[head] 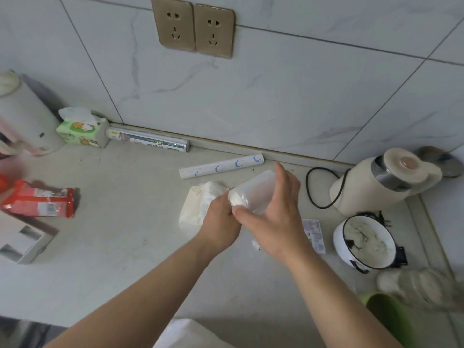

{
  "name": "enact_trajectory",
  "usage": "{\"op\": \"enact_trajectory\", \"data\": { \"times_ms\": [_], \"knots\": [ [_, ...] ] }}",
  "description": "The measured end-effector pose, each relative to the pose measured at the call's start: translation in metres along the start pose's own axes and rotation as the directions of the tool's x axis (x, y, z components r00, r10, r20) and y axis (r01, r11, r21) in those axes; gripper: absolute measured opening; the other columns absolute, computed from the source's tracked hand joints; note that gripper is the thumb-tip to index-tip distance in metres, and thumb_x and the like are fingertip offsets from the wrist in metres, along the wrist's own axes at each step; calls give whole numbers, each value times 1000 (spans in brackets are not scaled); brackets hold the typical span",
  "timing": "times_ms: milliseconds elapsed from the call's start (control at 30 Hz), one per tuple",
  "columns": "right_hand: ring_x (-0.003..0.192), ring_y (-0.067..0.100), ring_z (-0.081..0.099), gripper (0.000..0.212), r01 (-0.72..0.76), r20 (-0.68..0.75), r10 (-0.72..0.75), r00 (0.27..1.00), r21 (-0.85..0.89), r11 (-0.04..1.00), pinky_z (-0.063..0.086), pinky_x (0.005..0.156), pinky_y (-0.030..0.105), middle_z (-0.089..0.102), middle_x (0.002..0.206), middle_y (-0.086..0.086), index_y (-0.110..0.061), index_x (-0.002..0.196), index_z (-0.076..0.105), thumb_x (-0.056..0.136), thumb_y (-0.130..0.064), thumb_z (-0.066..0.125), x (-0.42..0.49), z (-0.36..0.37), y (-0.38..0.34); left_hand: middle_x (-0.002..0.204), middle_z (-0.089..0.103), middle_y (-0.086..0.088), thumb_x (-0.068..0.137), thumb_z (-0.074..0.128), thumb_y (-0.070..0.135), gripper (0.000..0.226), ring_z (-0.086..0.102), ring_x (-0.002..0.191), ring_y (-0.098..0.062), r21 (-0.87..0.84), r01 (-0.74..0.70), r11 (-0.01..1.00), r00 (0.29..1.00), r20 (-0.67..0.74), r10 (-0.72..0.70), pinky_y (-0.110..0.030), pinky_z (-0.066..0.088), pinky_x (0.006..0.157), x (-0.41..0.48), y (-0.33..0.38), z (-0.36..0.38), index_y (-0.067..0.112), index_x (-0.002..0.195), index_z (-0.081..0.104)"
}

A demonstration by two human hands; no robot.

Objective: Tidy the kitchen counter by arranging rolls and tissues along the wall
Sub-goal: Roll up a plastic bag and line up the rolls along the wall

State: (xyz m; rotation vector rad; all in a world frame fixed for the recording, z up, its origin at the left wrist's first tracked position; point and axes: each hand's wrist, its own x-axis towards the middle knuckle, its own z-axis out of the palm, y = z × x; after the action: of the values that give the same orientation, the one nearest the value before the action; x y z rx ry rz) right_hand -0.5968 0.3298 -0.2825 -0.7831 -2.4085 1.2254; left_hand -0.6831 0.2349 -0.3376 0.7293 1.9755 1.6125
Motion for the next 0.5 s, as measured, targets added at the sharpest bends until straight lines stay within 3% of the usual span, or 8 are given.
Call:
{"op": "enact_trajectory", "data": {
  "times_ms": [133,267,333,500],
  "knots": [
    [144,2,17,106,46,-7,-46,999,39,998,27,106,23,13,143,-29,-44,150,8,68,-44,75,-15,2,-13,108,76,18,93,54,0,47,71,104,-2,-55,1,998,1000,-1,-1,-23,59,81,-10,10,-3,39,111,74],
    [142,0,18,103,79,-80,-75,994,39,996,26,96,11,13,147,-24,-45,149,12,67,-40,74,-18,5,-15,100,77,21,92,53,4,43,71,95,1,-28,114,993,993,25,-114,-12,55,71,-16,11,-9,36,110,76],
    [142,2,18,102,82,-119,-78,990,29,996,30,97,16,13,148,-21,-46,148,14,68,-34,76,-13,6,-13,102,79,14,92,46,1,48,72,96,1,-74,158,985,982,119,-148,-11,54,72,-23,13,-6,29,115,76],
    [141,15,24,99,88,-169,-95,981,-50,995,42,107,40,15,150,-14,-42,149,19,67,-41,75,-11,17,-3,110,78,-2,89,42,-5,53,73,107,-17,-201,196,960,957,250,-143,-27,57,81,-34,19,3,23,120,73]
  ]
}}
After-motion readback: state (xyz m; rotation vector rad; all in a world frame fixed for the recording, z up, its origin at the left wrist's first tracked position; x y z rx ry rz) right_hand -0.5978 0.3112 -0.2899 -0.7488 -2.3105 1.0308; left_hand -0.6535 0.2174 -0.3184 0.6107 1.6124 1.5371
